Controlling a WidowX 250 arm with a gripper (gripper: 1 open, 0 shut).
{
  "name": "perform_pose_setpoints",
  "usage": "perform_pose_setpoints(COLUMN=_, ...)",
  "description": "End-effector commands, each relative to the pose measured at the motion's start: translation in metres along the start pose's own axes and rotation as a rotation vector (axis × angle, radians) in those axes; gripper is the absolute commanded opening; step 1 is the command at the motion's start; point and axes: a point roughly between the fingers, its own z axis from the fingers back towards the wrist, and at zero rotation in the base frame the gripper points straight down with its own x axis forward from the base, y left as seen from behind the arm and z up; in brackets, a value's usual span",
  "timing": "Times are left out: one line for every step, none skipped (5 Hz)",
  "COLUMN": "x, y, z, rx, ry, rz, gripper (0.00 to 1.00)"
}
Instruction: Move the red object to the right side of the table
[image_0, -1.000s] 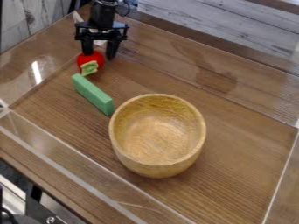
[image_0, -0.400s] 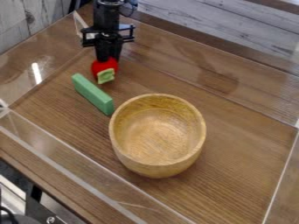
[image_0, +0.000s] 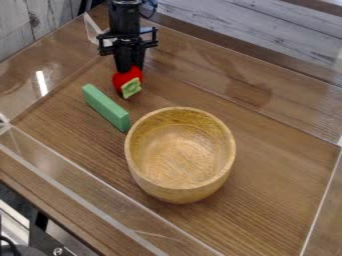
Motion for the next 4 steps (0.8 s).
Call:
perform_pose_setpoints(x=-0.009, y=-0.001, z=0.045, rx=-0.087, ry=-0.036, rz=0.01, gripper=0.0)
perform_pose_setpoints(x=-0.021, y=-0.002, z=0.059, rx=-0.111, ry=-0.019, rz=0.006, gripper=0.0)
perform_pose_setpoints(x=-0.043, y=-0.015, z=0.076, rx=-0.127, ry=-0.006, rz=-0.017, gripper=0.0)
perform_pose_setpoints(x=-0.058, y=-0.029, z=0.074, rx=-0.119, ry=-0.013, rz=-0.026, gripper=0.0)
